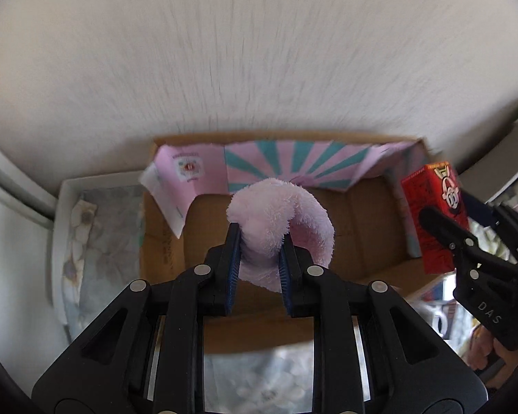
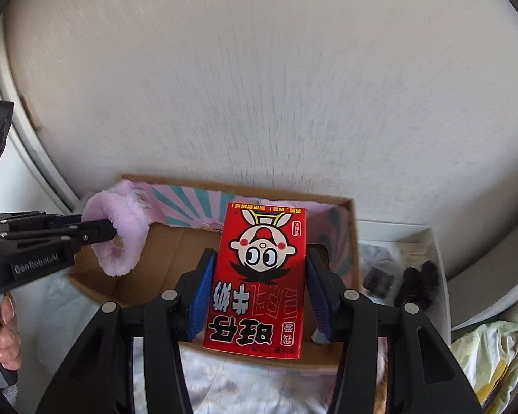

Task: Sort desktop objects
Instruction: 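Carry both items into the striped box and open both tools, then move both tools back toward the remaining items on the cloth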

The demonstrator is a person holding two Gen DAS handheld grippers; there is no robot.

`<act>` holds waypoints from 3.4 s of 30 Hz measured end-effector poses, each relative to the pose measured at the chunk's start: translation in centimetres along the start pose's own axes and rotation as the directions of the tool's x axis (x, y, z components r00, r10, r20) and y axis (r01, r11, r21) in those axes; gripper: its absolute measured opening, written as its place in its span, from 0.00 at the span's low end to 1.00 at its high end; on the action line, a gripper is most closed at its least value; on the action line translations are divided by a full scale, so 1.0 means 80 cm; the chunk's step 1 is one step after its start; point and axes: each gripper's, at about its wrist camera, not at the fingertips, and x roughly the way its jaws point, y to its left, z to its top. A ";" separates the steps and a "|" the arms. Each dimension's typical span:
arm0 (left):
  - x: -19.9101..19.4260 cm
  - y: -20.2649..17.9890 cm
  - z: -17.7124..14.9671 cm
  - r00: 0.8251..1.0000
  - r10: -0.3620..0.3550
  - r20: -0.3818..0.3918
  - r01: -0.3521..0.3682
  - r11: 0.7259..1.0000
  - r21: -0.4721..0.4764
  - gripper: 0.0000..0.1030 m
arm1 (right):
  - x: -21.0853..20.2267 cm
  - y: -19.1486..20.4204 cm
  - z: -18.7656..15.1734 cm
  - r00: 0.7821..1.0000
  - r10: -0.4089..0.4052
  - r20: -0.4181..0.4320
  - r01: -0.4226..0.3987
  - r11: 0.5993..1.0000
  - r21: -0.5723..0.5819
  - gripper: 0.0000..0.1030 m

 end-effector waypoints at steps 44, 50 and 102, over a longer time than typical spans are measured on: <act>-0.087 -0.018 -0.043 0.985 0.137 0.107 -0.144 0.987 0.064 0.99 | -0.031 0.029 -0.041 0.998 -0.038 -0.050 0.036 0.999 -0.034 0.78; -0.134 -0.039 -0.051 0.984 0.109 0.141 -0.126 0.985 0.121 0.99 | -0.083 0.008 -0.054 0.999 -0.027 -0.021 0.026 0.999 -0.022 0.78; 0.073 -0.283 -0.174 0.944 -0.054 -0.326 0.130 0.967 0.217 0.99 | -0.087 -0.148 -0.285 0.986 0.015 -0.167 0.038 0.949 0.313 0.78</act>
